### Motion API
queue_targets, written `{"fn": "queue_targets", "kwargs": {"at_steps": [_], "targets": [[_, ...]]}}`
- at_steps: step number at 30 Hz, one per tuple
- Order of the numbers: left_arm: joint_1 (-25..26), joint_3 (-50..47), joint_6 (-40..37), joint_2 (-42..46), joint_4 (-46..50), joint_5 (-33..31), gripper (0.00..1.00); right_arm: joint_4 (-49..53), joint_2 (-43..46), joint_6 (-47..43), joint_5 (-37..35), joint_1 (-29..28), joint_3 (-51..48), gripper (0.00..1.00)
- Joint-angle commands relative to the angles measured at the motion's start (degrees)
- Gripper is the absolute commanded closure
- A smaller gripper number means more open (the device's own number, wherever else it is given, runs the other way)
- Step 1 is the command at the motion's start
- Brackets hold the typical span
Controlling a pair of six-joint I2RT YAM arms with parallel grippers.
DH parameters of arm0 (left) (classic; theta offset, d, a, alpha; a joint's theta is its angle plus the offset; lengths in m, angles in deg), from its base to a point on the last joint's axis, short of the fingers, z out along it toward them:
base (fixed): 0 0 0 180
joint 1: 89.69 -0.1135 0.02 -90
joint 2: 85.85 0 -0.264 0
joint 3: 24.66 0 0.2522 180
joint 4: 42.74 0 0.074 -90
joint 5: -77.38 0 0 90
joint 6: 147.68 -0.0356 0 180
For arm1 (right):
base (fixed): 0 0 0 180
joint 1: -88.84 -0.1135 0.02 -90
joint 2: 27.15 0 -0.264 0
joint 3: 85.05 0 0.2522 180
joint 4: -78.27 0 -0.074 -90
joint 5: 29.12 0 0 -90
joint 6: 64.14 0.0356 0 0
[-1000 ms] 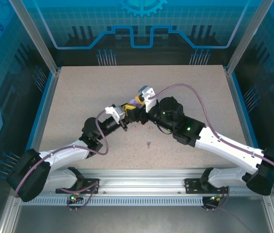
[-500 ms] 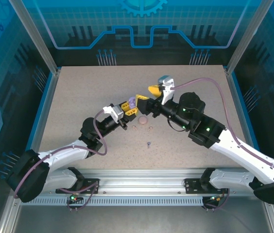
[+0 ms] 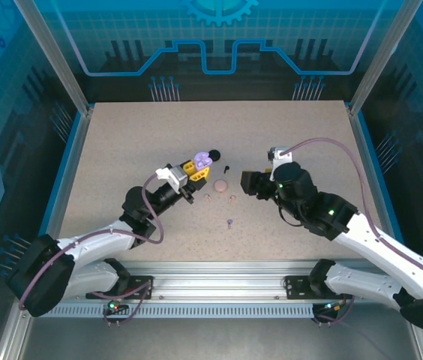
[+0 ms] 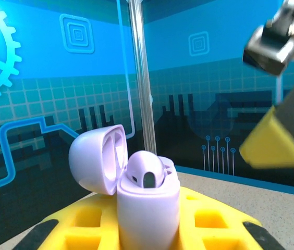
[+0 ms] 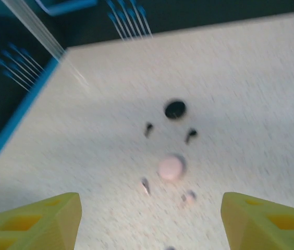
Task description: Insert the wireless bluetooth earbuds into the charging case
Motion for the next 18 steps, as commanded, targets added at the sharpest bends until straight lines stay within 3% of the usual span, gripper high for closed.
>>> {"fn": "queue_targets", "kwargs": {"at_steps": [1,10,18], "targets": [[0.51,-1.59,1.28,0.44,-3.93,-1.84,1.00,5.66,-2.05,6.47,-1.28,0.38,-1.76,0.29],[1.27,-3.89,2.19,1.71,-4.75,-4.85,1.00,8.86,-18.34,14.12,-0.82,-4.54,-0.45,0.32],[1.32,-5.02,2.19,1.46,-7.37,-7.28,1.00,7.99,-30.21,21.10,-1.09,-7.60,1.31,0.40]]}}
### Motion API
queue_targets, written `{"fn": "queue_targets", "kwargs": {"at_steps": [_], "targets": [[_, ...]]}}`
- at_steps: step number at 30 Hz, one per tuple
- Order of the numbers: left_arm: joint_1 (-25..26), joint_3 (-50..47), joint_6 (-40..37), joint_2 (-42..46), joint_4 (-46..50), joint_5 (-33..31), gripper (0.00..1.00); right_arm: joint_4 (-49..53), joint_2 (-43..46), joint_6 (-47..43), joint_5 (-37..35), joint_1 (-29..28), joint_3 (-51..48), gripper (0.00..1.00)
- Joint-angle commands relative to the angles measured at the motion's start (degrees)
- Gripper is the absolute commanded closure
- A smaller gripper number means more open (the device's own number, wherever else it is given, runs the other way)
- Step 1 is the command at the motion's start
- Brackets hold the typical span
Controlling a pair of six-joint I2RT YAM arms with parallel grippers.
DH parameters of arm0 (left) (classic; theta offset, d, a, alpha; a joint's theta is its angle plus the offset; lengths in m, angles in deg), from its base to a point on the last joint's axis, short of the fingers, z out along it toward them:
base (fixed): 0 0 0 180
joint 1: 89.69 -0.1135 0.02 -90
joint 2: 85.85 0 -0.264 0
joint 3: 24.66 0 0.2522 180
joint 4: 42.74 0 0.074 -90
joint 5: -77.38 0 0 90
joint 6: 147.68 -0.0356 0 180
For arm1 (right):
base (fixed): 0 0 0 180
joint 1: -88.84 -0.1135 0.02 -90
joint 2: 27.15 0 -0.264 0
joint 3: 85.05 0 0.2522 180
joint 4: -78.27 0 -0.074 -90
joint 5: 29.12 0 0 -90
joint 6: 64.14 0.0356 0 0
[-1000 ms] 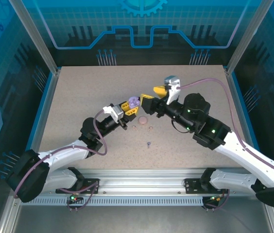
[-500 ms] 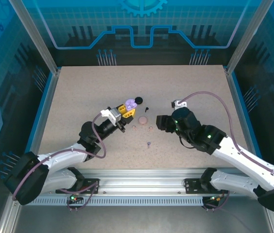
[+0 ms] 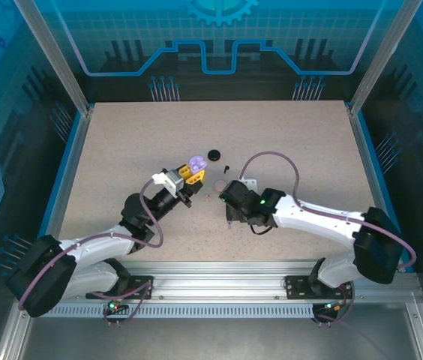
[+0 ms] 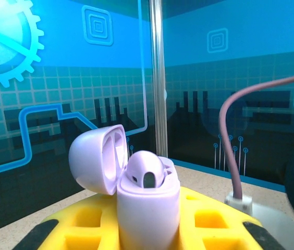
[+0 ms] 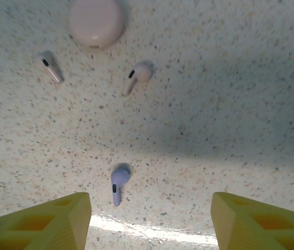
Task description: Insert the wireless bluetooth earbuds into the charging case
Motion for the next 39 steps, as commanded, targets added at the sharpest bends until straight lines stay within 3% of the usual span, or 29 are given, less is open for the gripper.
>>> {"fn": "queue_targets", "kwargs": {"at_steps": [1,15,39], "targets": [[0.50,-0.94,0.71,1.07,-4.05,-2.06,1.00,0.57,-2.63,5.69,-1.08,-1.23,1.84,0.42],[0.54,-1.43,0.55,1.07,-7.15,-4.69,1.00,-1.69,-14.34,9.87,0.12,-3.04,5.81,0.55],[0.51,-1.29,0.59,0.36,-8.90,-4.56,1.00,-3.52,-21.24,10.96,1.01,-2.15,6.78,0.64]]}}
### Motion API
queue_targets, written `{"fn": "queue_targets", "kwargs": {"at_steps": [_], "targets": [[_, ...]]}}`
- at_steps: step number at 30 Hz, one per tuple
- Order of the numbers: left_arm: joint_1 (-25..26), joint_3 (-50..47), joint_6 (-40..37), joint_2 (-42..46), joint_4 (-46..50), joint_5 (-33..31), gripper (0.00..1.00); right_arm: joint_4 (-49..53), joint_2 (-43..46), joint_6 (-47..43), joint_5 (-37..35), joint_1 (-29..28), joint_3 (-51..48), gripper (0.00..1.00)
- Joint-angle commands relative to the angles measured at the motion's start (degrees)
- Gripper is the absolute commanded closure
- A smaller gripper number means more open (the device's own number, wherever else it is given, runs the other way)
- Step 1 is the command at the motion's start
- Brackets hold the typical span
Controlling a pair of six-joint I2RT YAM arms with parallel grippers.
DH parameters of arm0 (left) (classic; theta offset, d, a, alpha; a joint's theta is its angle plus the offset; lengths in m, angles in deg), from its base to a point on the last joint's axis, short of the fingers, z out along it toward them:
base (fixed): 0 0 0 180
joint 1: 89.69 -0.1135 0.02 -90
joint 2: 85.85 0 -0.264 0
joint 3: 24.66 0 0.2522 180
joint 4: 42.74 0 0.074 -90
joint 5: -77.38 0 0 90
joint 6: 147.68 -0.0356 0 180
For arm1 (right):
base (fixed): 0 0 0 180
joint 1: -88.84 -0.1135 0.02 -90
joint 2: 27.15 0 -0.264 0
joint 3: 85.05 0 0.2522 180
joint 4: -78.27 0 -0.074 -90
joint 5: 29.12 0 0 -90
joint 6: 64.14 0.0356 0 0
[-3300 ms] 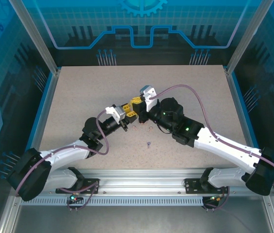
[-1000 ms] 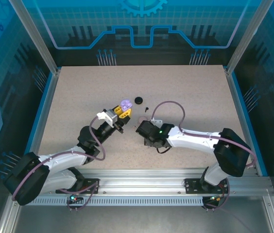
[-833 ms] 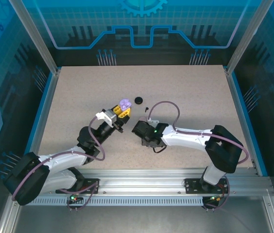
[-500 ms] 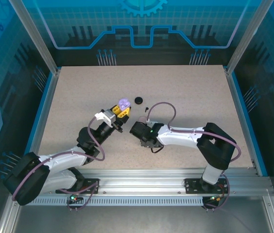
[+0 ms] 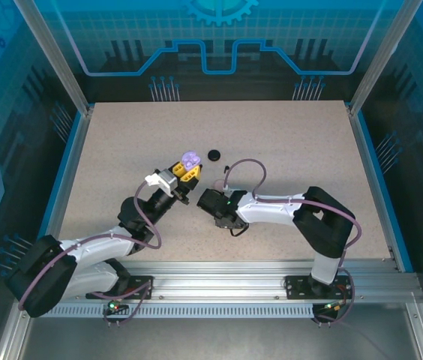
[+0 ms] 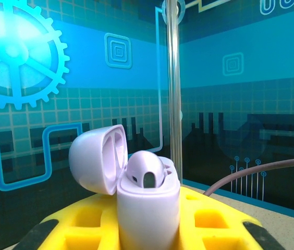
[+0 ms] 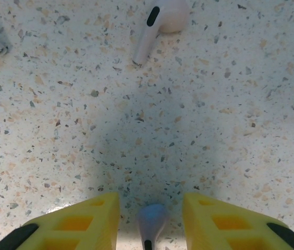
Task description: Insert the wireless bluetooth earbuds into the charging case
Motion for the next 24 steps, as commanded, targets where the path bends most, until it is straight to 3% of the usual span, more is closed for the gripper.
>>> {"fn": "queue_targets", "kwargs": {"at_steps": [1,24], "targets": [[0.55,-0.32,0.59,0.29,-3.07,-0.80,1.00,-0.64,-1.28,1.47,0.43,0.13,0.10,0.64],[0.55,-0.37,0.78,-0.60,-3.67,0.03,1.00,-4.57,-0.40,-1.14,2.92,0.10,-4.65,0.67]]}}
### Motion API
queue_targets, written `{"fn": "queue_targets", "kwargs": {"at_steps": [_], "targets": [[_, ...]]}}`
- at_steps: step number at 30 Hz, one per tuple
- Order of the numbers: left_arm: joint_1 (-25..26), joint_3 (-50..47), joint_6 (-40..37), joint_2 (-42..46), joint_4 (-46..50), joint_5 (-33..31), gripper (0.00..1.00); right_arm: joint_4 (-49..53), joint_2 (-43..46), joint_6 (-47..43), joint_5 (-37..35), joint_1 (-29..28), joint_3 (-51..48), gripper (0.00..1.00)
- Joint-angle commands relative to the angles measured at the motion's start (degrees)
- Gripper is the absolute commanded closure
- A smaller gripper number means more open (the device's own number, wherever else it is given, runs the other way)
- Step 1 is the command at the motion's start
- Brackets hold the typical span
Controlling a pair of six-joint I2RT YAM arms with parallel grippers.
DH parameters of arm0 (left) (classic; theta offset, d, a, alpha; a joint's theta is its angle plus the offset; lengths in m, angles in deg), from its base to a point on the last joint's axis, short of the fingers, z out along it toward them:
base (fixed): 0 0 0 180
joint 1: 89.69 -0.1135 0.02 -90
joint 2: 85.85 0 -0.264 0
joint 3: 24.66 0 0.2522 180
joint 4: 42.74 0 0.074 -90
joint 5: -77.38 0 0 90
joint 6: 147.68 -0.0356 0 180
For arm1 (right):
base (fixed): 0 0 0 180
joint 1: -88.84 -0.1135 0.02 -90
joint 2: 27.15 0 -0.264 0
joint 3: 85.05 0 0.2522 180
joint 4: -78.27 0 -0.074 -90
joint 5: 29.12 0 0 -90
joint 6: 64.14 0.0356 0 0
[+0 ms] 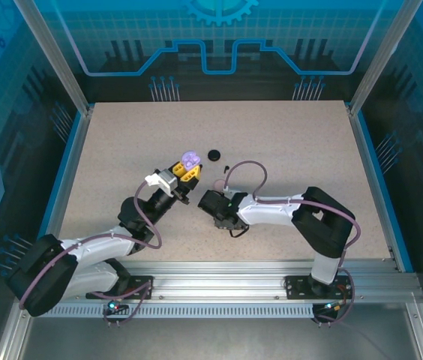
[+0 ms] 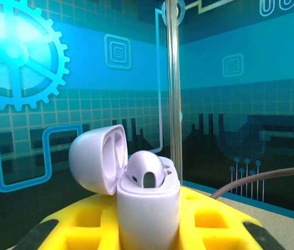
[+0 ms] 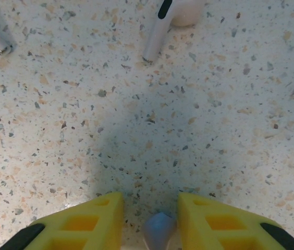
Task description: Insert the wireless bluetooth earbuds into the charging case
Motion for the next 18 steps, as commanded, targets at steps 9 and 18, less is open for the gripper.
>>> {"fn": "queue_targets", "kwargs": {"at_steps": [9,18], "targets": [[0.53,-0.15,0.86,0.31,-2.22,0.09,1.00,-0.41,-1.12,-5.09,3.70,-0.06,-2.53,0.68],[0.48,0.11,0.77,1.13,-0.79,0.37,1.00,-1.77,0.86,-4.74,3.79,-0.31,-5.20,0.71]]}}
